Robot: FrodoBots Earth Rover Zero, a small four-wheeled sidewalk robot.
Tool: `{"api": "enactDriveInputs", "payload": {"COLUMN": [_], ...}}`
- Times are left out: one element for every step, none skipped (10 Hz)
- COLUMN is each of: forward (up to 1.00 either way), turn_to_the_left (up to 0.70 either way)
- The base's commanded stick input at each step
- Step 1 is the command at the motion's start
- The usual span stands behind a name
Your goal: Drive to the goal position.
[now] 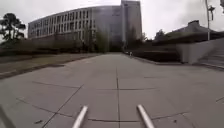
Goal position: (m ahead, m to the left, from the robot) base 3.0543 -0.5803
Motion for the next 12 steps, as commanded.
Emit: {"api": "enactDriveInputs", "payload": {"forward": [1.00,1.00,1.00,1.00,1.00,1.00,1.00,1.00,1.00,1.00,1.00,1.00], "turn_to_the_left": [0.00,0.00,0.00,0.00,0.00,-0.06,-0.27,-0.27,-0.27,-0.27,-0.27,-0.27]}}
